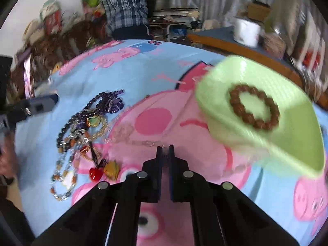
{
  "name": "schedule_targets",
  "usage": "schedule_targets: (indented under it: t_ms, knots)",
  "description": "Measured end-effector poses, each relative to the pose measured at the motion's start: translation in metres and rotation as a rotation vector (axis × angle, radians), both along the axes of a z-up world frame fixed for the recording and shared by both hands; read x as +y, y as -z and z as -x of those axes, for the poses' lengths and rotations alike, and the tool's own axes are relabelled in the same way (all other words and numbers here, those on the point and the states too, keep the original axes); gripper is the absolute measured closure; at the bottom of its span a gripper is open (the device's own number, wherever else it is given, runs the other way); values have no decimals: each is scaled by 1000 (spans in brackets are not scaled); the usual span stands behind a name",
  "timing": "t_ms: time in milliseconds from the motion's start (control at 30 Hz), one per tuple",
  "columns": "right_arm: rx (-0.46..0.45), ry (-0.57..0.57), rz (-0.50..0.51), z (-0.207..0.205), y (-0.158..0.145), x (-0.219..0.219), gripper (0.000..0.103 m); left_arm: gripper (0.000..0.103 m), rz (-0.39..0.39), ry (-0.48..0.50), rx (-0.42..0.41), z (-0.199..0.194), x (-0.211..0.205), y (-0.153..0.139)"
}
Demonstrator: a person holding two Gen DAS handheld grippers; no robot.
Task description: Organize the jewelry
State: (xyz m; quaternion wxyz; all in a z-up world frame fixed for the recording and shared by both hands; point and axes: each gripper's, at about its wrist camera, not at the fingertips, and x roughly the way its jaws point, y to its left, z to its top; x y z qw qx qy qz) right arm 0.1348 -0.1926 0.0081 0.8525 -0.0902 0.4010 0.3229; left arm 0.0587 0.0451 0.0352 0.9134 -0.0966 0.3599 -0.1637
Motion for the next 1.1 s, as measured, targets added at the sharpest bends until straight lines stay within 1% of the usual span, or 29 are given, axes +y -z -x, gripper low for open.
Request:
schedule_targets:
  t_ms: [33, 67, 100, 133, 233, 333, 400, 433, 500, 533, 567, 600, 633, 667, 700, 733, 767, 800, 833, 867, 933, 967, 1000, 1033, 1100]
  knots:
    - [19, 27, -38, 4, -2, -11, 103, 75, -13, 35, 6, -3, -11, 1]
    - [29, 56, -71, 8, -4, -22, 103, 65, -24, 60, 9, -5, -20, 1]
    - [36, 84, -108, 14, -8, -34, 103, 45, -42, 89, 5, -8, -33, 2]
    - [34, 105, -139, 21, -12, -45, 103, 40, -65, 117, -12, -10, -47, 1]
    - [-6, 151, -209, 40, -31, -69, 103, 40, -138, 218, -31, -16, -89, 3]
    - [-38, 161, -271, 58, -52, -79, 103, 40, -205, 308, -65, -18, -138, 3]
    - [-70, 161, -299, 76, -66, -85, 103, 40, -213, 349, -78, -12, -159, 4]
    - [-82, 181, -307, 86, -68, -90, 103, 40, -215, 375, -91, -6, -169, 5]
    - [-74, 228, -332, 106, -62, -104, 103, 40, -251, 430, -124, 13, -190, 10]
    - [-49, 267, -355, 120, -51, -117, 103, 40, -272, 459, -129, 22, -199, 14]
    - [-20, 306, -365, 128, -41, -126, 103, 40, -303, 510, -102, 32, -212, 22]
    - [30, 360, -390, 140, -25, -138, 103, 41, -353, 567, -63, 42, -229, 31]
    - [71, 398, -416, 148, -13, -145, 103, 41, -421, 622, -51, 53, -247, 38]
    - [111, 431, -452, 158, 0, -155, 103, 40, -469, 654, -61, 63, -259, 43]
    - [166, 463, -544, 173, 18, -171, 103, 42, -507, 673, -107, 76, -271, 42]
    - [201, 491, -640, 186, 29, -184, 103, 42, -544, 736, -109, 86, -286, 42]
    - [221, 544, -748, 205, 42, -201, 103, 42, -593, 811, -135, 101, -304, 40]
    - [207, 605, -809, 228, 49, -216, 103, 42, -639, 874, -194, 118, -320, 38]
    - [189, 641, -810, 242, 51, -222, 103, 41, -678, 936, -263, 135, -334, 37]
    - [166, 684, -807, 259, 52, -231, 103, 41, -720, 1039, -343, 158, -351, 39]
    - [131, 767, -819, 284, 50, -247, 103, 41, -723, 1164, -410, 184, -369, 40]
    - [108, 794, -821, 294, 46, -252, 103, 38, -723, 1195, -437, 193, -374, 40]
    - [78, 819, -804, 304, 42, -253, 103, 37, -732, 1214, -482, 201, -379, 41]
    - [62, 837, -788, 309, 41, -253, 103, 37, -730, 1231, -493, 202, -381, 41]
    - [57, 876, -781, 318, 44, -253, 103, 37, -709, 1285, -481, 201, -383, 40]
